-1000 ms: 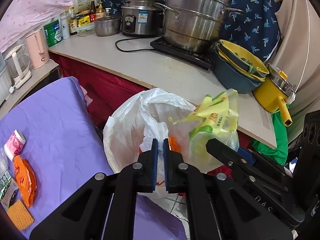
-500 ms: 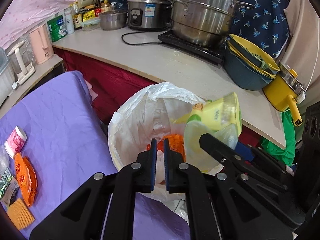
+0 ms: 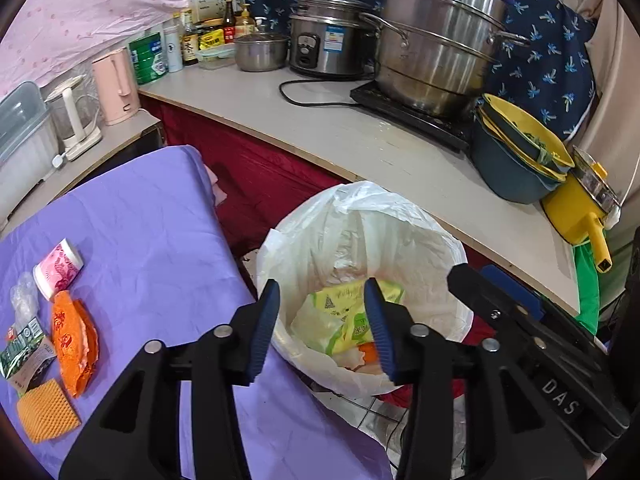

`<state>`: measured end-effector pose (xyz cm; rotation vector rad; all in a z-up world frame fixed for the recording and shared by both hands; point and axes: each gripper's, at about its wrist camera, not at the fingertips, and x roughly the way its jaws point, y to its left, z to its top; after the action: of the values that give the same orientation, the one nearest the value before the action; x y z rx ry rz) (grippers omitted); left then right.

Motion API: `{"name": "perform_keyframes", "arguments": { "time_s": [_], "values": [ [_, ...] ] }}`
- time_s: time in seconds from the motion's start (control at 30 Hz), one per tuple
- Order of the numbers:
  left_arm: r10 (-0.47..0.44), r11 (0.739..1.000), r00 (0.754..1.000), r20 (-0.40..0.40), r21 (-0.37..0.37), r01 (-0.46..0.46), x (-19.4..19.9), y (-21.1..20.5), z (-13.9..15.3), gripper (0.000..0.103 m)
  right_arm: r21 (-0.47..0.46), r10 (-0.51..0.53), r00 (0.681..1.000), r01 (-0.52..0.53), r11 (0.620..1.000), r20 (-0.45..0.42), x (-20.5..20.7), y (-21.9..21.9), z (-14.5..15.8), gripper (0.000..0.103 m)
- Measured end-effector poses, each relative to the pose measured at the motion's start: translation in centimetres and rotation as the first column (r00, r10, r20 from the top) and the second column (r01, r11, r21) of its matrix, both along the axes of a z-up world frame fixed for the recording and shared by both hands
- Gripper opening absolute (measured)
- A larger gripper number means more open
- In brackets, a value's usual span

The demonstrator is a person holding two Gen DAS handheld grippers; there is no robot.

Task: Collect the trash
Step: 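Move both open grippers back over the table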

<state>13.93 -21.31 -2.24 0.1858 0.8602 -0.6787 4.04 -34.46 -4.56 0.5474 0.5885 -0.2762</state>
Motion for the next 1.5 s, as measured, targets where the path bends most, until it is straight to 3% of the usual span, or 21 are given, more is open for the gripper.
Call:
{"name": "perform_keyframes", "arguments": {
  "time_s": [0.47, 0.53, 0.6, 0.87, 1.27, 1.5],
  "values": [
    [0.127, 0.991, 0.987, 0.099, 0.018, -0.130, 0.0, 5.4, 2.3, 0.043, -0.100, 0.021, 1.000, -0.020, 0.995, 0.012, -0.2, 4.1, 3.2, 0.054],
    [0.152, 0.988, 0.983, 0.103, 0.022, -0.155, 0.0, 6.6, 2.6, 0.043, -0.109, 0.031, 0.999, -0.030, 0.994, 0.010, -0.1, 5.0, 3.4, 0.054],
    [0.172, 0.984, 0.980, 0.104, 0.022, -0.175, 0.1, 7.7, 2.8, 0.034, -0.118, 0.039, 0.999, -0.038, 0.992, 0.009, 0.0, 5.9, 3.6, 0.054],
    [0.298, 0.953, 0.951, 0.083, 0.025, -0.301, 0.8, 14.7, 2.4, 0.034, -0.128, 0.124, 0.992, -0.124, 0.984, -0.008, 0.9, 10.7, 3.7, 0.054],
    [0.511, 0.854, 0.859, 0.035, 0.092, -0.512, 2.6, 28.2, -1.3, 0.034, -0.082, 0.322, 0.944, -0.327, 0.941, -0.068, 5.6, 21.2, 0.9, 0.054],
    [0.625, 0.773, 0.780, 0.008, 0.128, -0.621, 3.2, 36.0, -3.9, 0.034, -0.054, 0.411, 0.904, -0.420, 0.906, -0.120, 10.2, 27.3, -2.4, 0.054]
  ]
}}
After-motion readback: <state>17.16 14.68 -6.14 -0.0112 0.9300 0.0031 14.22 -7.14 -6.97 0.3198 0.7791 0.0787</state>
